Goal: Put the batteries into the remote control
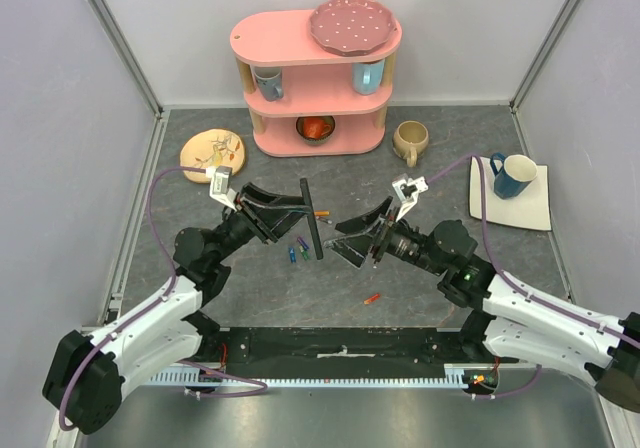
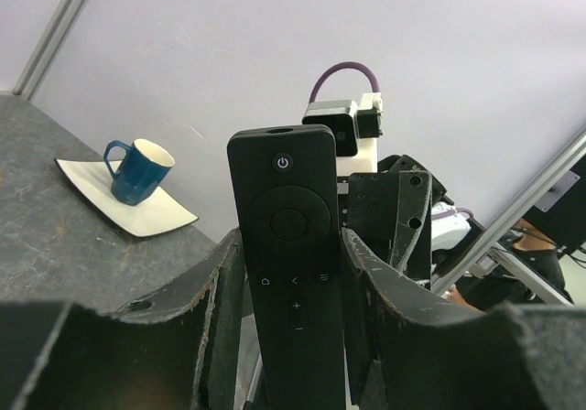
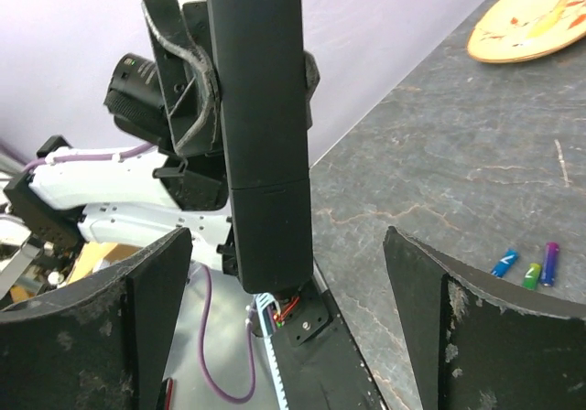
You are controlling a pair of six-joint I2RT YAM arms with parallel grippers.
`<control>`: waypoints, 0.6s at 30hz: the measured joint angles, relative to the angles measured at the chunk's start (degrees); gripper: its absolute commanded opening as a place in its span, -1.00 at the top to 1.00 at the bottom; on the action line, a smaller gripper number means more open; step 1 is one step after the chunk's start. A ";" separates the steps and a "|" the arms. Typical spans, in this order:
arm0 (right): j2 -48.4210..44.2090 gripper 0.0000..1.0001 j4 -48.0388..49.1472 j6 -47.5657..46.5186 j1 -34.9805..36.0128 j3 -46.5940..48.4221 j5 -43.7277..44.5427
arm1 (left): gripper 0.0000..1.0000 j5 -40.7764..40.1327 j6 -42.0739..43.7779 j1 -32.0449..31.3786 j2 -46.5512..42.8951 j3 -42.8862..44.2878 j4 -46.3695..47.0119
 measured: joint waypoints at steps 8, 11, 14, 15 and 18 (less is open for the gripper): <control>4.09 -0.76 3.48 0.07 -0.02 0.00 -3.43 | 0.96 2.32 -4.00 0.31 3.50 0.00 5.20; 5.75 -0.71 5.88 0.48 0.00 0.00 -4.55 | 0.96 2.89 -4.90 0.31 4.15 0.00 6.40; 7.32 -0.65 7.89 1.03 0.00 0.00 -5.62 | 0.96 3.45 -5.44 0.31 4.22 0.00 7.15; 7.87 -0.64 8.50 1.29 0.00 0.00 -6.03 | 0.96 3.50 -5.57 0.31 4.22 0.00 7.43; 8.98 -0.57 9.75 1.79 0.00 0.00 -7.15 | 0.96 3.50 -5.75 0.31 4.22 0.00 7.91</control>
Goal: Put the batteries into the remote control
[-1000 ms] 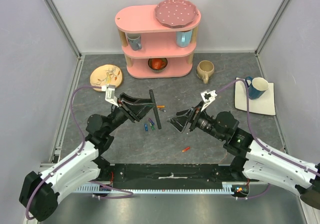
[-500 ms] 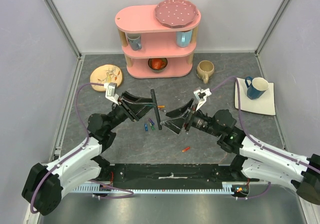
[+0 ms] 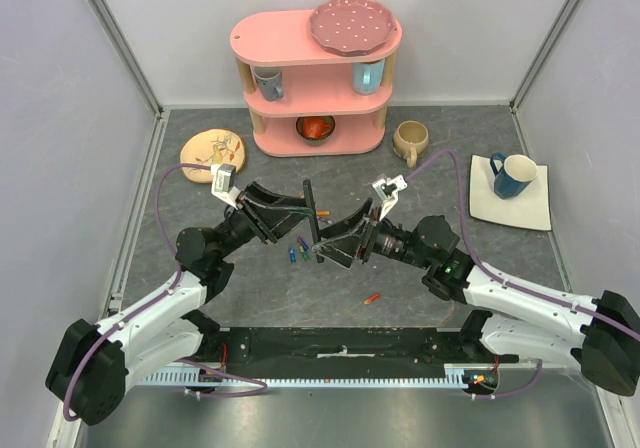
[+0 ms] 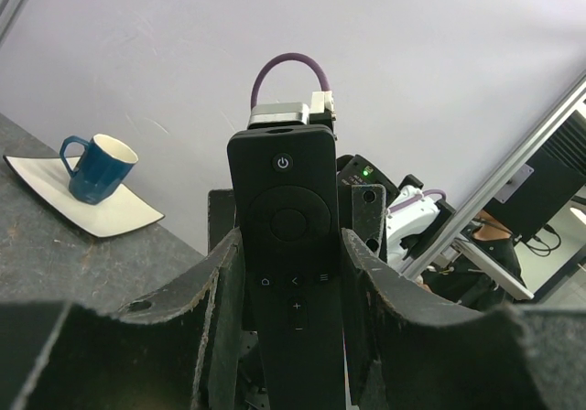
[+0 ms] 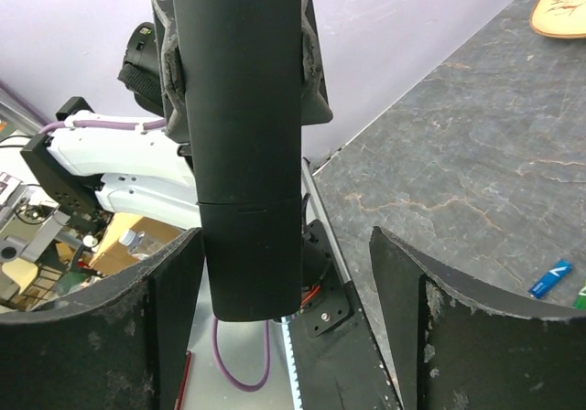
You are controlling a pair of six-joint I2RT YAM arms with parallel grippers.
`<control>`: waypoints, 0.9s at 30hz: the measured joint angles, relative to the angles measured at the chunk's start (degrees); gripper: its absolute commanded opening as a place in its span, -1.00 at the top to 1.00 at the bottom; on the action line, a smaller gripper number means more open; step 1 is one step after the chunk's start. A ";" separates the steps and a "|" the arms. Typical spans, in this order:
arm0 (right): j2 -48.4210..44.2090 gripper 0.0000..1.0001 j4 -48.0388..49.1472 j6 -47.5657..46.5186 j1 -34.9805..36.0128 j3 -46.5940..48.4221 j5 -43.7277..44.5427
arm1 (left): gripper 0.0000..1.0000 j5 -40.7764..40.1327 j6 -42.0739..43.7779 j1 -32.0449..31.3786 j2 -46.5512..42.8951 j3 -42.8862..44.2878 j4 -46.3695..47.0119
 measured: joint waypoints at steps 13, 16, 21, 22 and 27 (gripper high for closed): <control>2.54 0.02 4.83 1.92 0.00 0.00 -4.00 | 0.96 0.00 -0.33 0.00 0.33 0.00 0.46; 2.58 0.12 5.22 1.92 0.00 0.00 -4.68 | 0.37 0.00 -0.35 0.00 0.31 0.00 0.42; 1.81 0.17 3.32 0.61 0.00 0.00 -5.07 | -0.65 0.04 -0.46 0.22 0.24 0.00 -0.35; 1.33 0.17 2.08 -0.20 0.00 0.00 -5.09 | -0.92 0.07 -0.66 0.50 0.04 0.02 -1.07; -2.80 0.17 -6.84 -4.96 -0.02 0.26 -4.98 | -0.96 0.72 -0.48 2.93 -2.03 0.61 -8.02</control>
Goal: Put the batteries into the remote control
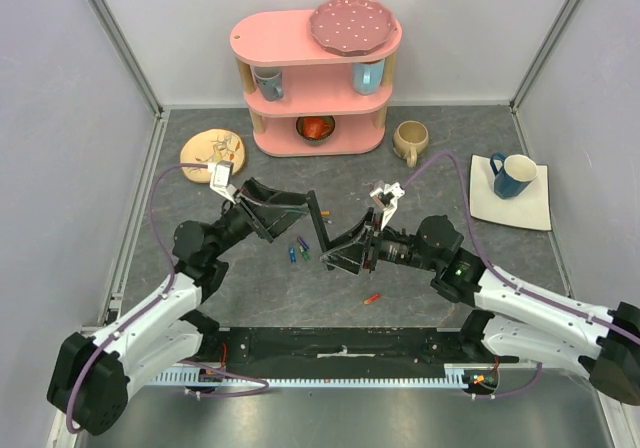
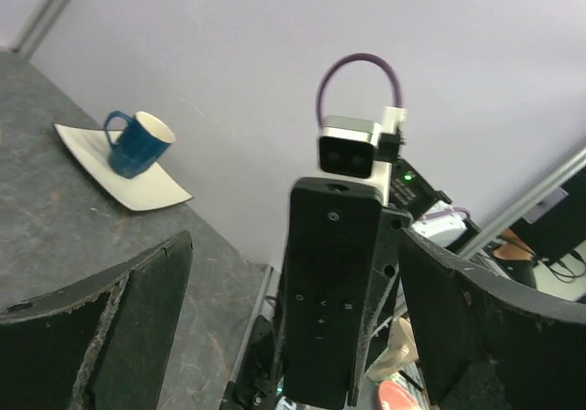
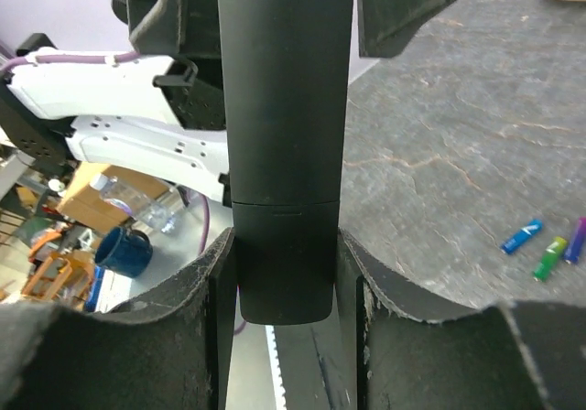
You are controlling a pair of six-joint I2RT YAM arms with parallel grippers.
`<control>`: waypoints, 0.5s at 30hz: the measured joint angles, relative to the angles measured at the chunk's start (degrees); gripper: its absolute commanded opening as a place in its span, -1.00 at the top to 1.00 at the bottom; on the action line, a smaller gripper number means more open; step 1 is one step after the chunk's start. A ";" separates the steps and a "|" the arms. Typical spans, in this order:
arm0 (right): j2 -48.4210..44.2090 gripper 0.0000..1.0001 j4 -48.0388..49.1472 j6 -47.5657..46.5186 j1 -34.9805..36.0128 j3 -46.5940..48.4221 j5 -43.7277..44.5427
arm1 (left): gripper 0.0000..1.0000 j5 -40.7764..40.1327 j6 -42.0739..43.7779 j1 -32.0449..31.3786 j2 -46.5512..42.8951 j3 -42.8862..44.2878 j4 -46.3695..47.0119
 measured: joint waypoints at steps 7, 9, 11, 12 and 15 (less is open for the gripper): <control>-3.93 0.16 -23.04 -12.00 0.42 8.26 7.91 | -0.99 -1.40 7.41 2.75 -4.85 6.29 -22.91; -3.69 0.16 -29.53 -16.13 0.63 11.41 12.07 | -0.97 -2.60 10.97 2.75 -4.66 9.66 -30.08; -3.08 0.16 -34.56 -19.34 1.18 13.64 16.35 | -0.89 -4.33 13.92 2.75 -4.52 12.41 -36.39; -2.49 0.16 -37.03 -21.07 1.46 14.75 18.80 | -0.82 -5.27 15.19 2.75 -4.48 13.40 -39.23; -0.59 0.16 -42.49 -24.35 2.84 16.41 25.86 | -0.64 -7.21 17.33 2.32 -4.46 14.10 -44.61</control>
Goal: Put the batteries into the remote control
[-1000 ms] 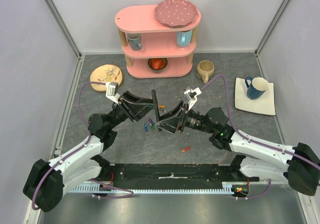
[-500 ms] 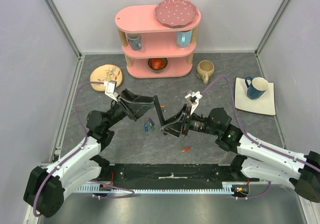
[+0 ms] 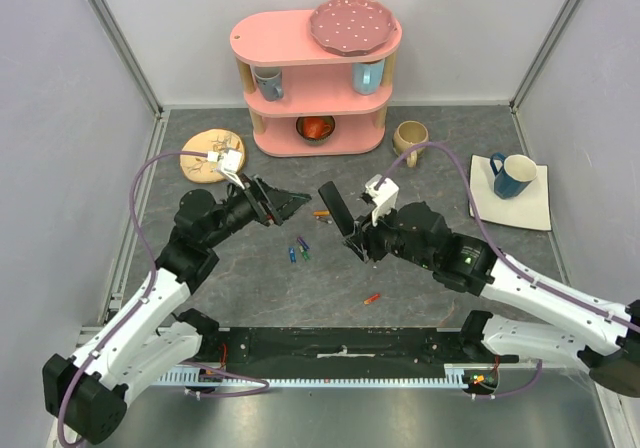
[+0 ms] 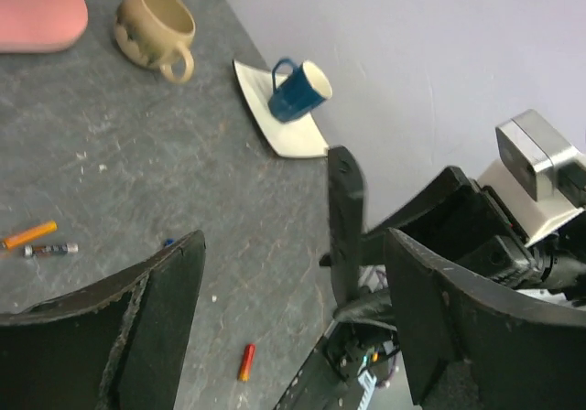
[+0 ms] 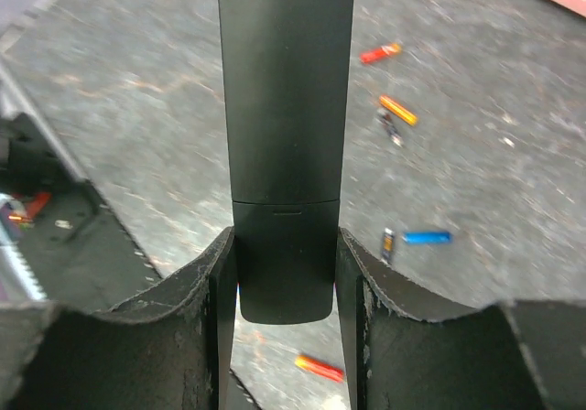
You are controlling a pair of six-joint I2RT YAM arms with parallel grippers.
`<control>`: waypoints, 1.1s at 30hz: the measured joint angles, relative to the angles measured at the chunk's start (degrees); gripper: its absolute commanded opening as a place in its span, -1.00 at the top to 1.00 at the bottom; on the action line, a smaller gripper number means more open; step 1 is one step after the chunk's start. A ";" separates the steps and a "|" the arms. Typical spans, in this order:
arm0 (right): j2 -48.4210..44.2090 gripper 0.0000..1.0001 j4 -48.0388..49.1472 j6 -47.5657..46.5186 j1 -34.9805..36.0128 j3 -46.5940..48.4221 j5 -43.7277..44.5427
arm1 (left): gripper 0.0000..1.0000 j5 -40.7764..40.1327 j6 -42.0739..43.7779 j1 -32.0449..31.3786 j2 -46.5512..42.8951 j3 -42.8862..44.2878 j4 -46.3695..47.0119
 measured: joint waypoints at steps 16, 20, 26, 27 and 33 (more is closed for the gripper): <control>8.48 0.14 -6.40 -2.45 6.82 5.95 14.43 | -0.66 -12.68 1.92 -14.08 4.70 -0.02 -3.65; 10.03 0.15 -6.25 -2.01 7.98 7.04 15.72 | -0.62 -14.64 1.86 -16.50 6.54 -0.02 -1.46; 10.95 0.16 -5.97 -0.46 9.16 7.17 17.53 | -0.37 -19.28 1.46 -19.56 7.80 -0.15 1.79; 10.95 0.16 -5.86 -0.22 9.25 7.17 17.73 | -0.28 -19.78 1.33 -19.74 8.07 -0.17 2.03; 10.95 0.16 -5.53 0.52 9.51 7.17 18.58 | -0.09 -21.77 0.66 -20.13 10.45 -0.26 3.10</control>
